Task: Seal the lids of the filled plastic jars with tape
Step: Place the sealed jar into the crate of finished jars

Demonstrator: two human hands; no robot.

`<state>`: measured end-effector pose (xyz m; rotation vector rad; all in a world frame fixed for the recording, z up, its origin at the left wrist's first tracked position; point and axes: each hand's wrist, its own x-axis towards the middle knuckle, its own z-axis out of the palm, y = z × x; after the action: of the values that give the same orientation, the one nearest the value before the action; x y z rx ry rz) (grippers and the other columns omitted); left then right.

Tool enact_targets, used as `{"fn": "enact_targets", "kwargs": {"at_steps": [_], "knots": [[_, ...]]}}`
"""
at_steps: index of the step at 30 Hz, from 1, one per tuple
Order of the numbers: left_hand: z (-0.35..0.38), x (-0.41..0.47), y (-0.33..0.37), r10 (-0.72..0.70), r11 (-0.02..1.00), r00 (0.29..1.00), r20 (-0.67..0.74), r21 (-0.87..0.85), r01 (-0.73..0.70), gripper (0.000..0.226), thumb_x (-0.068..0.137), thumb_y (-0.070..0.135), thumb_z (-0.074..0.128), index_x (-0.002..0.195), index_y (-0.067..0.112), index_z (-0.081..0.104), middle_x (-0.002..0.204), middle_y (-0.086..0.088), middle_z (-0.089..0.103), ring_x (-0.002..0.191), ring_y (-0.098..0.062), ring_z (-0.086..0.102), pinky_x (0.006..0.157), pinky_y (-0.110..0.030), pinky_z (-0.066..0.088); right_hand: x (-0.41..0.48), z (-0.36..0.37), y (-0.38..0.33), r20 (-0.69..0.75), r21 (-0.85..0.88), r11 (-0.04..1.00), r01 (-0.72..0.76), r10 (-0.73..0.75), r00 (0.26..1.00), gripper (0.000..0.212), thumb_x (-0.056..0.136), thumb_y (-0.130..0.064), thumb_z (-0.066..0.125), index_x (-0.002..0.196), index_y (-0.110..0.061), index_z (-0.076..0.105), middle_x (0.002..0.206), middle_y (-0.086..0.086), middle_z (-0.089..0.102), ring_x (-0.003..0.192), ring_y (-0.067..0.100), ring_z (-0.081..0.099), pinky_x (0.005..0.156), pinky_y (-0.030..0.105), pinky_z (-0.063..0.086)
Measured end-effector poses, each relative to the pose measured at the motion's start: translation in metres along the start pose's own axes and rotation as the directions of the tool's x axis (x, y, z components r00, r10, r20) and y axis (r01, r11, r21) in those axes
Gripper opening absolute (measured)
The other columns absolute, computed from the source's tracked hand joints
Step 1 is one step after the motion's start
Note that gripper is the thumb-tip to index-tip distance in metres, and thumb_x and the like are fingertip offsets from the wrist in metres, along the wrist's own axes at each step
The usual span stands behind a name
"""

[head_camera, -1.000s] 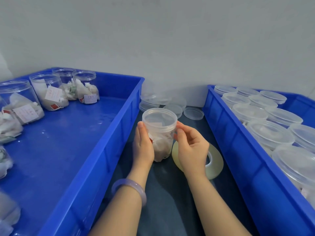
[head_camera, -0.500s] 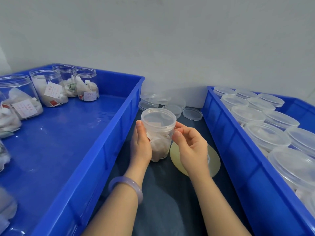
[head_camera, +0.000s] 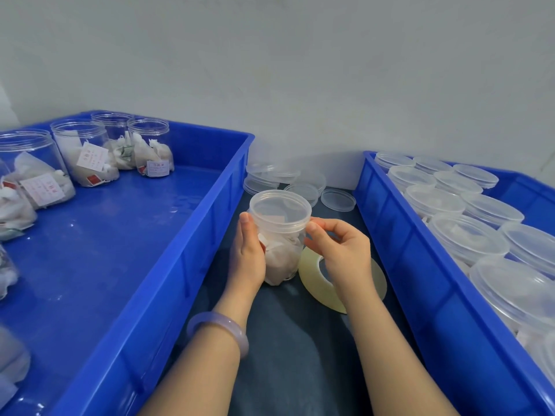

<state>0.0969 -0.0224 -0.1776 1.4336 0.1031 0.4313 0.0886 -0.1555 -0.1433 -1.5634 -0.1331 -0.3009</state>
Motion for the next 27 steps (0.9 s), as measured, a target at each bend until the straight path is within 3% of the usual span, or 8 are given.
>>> {"fn": "enact_targets", "kwargs": {"at_steps": [3,6,9,11,15,19,23,27], "knots": [[0.001,-0.003,0.005,0.001,1.000,1.000,0.015,-0.008,-0.001,0.071,0.077,0.070,0.013,0.121,0.032,0.053,0.105,0.023,0.057,0.097,0.014,0.051,0.074,0.004,0.035,0.002,-0.003,-0.001,0.004,0.130,0.980,-0.150,0.151,0.989,0.009,0.074,-0.015,0.077,0.074,-0.012,0.068,0.078,-0.004,0.074,0.072,0.008,0.069,0.062,0.020,0.055],[0.002,-0.005,0.007,-0.001,0.999,1.000,-0.005,-0.041,0.001,0.057,0.085,0.074,0.018,0.107,0.035,0.054,0.101,0.021,0.058,0.092,0.016,0.051,0.075,-0.005,0.038,0.004,0.000,-0.005,-0.021,0.276,0.948,-0.157,0.170,0.985,0.004,0.085,-0.012,0.067,0.088,-0.014,0.068,0.086,-0.001,0.074,0.084,0.014,0.069,0.072,0.027,0.056],[0.003,-0.008,0.006,0.063,0.996,0.997,-0.053,-0.054,-0.066,0.050,0.080,0.066,0.033,0.096,0.025,0.056,0.093,0.011,0.062,0.082,0.012,0.057,0.070,-0.008,0.041,0.011,0.016,-0.018,-0.033,0.308,0.941,-0.143,0.161,0.986,0.014,0.095,-0.038,0.051,0.093,-0.030,0.063,0.106,-0.005,0.069,0.102,0.009,0.064,0.088,0.027,0.049],[0.001,-0.011,0.007,0.091,0.994,0.994,-0.057,-0.058,-0.094,0.049,0.077,0.062,0.040,0.089,0.017,0.055,0.084,0.007,0.061,0.074,0.008,0.058,0.068,-0.009,0.044,0.012,0.033,-0.027,0.002,0.189,0.974,-0.122,0.124,0.992,0.027,0.093,-0.055,0.045,0.088,-0.034,0.062,0.100,-0.015,0.067,0.095,-0.004,0.060,0.080,0.019,0.045],[-0.010,0.000,0.030,0.009,0.988,1.000,0.008,-0.154,-0.007,0.080,0.075,0.070,0.035,0.110,0.004,0.061,0.111,-0.012,0.066,0.108,-0.024,0.061,0.097,-0.044,0.047,0.010,0.054,-0.022,-0.141,0.097,0.995,-0.003,0.016,0.990,0.038,0.097,-0.045,0.041,0.091,-0.019,0.069,0.083,-0.014,0.068,0.083,-0.003,0.062,0.074,0.013,0.046],[-0.001,0.010,0.066,0.045,0.999,0.994,0.104,-0.008,-0.045,0.044,0.078,0.070,0.047,0.094,0.033,0.065,0.103,0.016,0.066,0.102,0.001,0.060,0.087,-0.021,0.045,0.011,0.056,-0.018,-0.183,0.105,0.992,0.062,-0.042,0.982,0.038,0.101,-0.036,0.038,0.084,-0.020,0.069,0.080,-0.013,0.069,0.076,-0.011,0.061,0.068,0.003,0.041],[0.008,0.012,0.063,0.131,0.991,0.991,-0.030,0.039,-0.130,0.014,0.090,0.022,0.058,0.083,0.023,0.070,0.088,0.009,0.071,0.092,-0.009,0.065,0.081,-0.025,0.049,0.012,0.058,-0.017,-0.207,0.089,0.991,0.101,-0.081,0.975,0.038,0.101,-0.030,0.040,0.076,-0.025,0.069,0.070,-0.016,0.069,0.073,-0.006,0.062,0.068,0.005,0.042],[0.003,0.011,0.060,0.138,0.990,0.990,0.026,-0.039,-0.137,0.017,0.082,0.029,0.056,0.091,0.021,0.068,0.092,0.005,0.072,0.092,-0.007,0.065,0.080,-0.022,0.049,0.010,0.057,-0.014,-0.160,0.135,0.988,0.074,-0.052,0.986,0.024,0.096,-0.021,0.047,0.087,-0.019,0.070,0.081,-0.013,0.070,0.081,-0.004,0.062,0.071,0.009,0.044]]}}
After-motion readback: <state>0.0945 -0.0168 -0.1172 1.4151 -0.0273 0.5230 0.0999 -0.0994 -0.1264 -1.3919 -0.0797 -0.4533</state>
